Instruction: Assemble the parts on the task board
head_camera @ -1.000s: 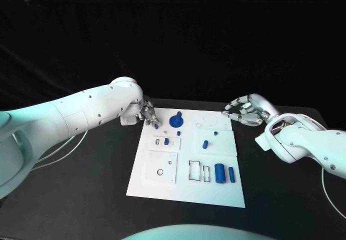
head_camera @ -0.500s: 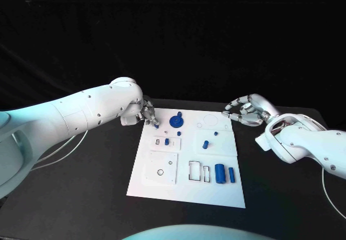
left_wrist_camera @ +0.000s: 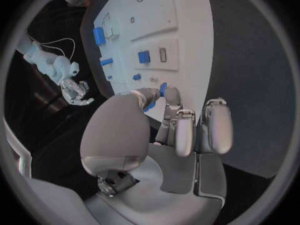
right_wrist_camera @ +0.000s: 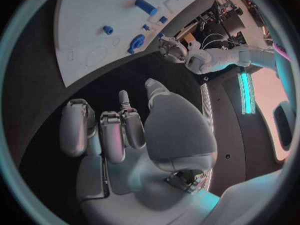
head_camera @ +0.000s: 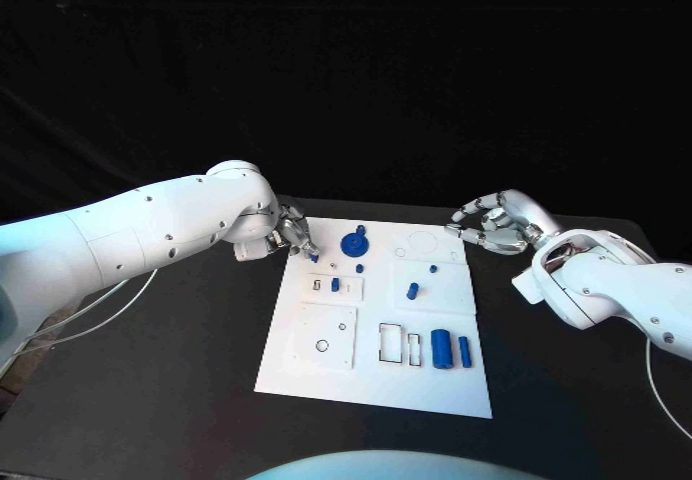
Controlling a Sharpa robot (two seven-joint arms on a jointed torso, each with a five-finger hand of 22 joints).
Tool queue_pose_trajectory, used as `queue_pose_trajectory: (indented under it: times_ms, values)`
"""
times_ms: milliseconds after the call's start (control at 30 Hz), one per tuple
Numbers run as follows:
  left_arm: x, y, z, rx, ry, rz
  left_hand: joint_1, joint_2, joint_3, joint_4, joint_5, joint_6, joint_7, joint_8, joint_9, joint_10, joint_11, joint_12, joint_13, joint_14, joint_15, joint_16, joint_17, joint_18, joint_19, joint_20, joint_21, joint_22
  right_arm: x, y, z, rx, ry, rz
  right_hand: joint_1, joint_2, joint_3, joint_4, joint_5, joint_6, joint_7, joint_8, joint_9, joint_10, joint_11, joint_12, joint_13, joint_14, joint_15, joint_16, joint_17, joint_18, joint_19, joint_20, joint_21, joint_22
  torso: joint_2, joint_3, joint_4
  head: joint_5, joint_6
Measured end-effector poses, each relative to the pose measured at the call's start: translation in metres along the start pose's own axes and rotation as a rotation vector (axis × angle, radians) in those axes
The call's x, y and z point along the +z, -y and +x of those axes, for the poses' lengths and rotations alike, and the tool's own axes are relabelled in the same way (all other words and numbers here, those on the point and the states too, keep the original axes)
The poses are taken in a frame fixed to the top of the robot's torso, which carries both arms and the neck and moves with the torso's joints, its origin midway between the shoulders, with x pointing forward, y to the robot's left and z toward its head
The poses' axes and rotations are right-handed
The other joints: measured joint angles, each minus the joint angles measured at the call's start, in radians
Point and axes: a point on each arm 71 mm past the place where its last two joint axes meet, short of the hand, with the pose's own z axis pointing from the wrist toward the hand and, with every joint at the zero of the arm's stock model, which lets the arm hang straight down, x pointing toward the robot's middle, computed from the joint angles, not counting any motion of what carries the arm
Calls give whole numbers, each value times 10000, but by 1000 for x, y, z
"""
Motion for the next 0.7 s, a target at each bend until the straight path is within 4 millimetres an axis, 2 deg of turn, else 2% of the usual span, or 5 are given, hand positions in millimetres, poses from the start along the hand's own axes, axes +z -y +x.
queue_pose_trajectory:
  times_ms: [67,300,500,567,700]
  values:
    - [-5,0,3,-95,37,179,-78,-78,220,-141,16,34,-33,16,17,35,-34,56,75,0,0,0,0,0,30,-29,29,10,0,0,0,0,1,5,0,0,0,0,0,0,0,0,0,0,0,0,0,0,0,0,0,0,0,0,0,0,-1,2,4,6,11]
    - [-17,-7,19,-360,240,673,-299,-220,289,-72,69,141,-138,76,67,269,-52,260,312,36,-35,0,0,1,30,-30,67,66,-1,1,-1,-5,7,30,0,0,0,0,0,0,0,0,0,0,0,0,0,0,0,0,-1,0,0,0,0,-1,-12,2,16,18,1]
    - [-21,-10,28,-313,416,911,-323,-244,317,-45,72,179,-100,76,67,269,-52,281,346,36,-35,0,0,2,66,-65,67,65,-2,2,0,5,-14,53,0,0,0,0,0,0,0,0,0,0,0,0,0,0,0,0,-1,0,0,0,0,-2,-14,-8,22,56,-1]
    - [-21,-11,30,-271,482,963,-407,-327,687,-414,72,179,-100,76,66,269,-52,299,360,36,-35,0,-1,3,66,-65,67,65,-2,3,1,8,-22,60,0,0,0,0,0,0,0,0,0,0,0,0,0,0,0,0,-2,0,0,0,0,-2,-13,-14,22,65,7]
    - [-21,-11,34,-178,566,1034,-433,-353,704,-397,72,179,-101,76,65,322,-103,347,415,0,-70,0,-1,2,66,-65,67,77,-2,3,1,9,-26,72,0,0,0,0,0,0,0,0,0,0,0,0,0,0,0,0,-2,-1,0,0,0,-2,-2,-19,17,70,8]
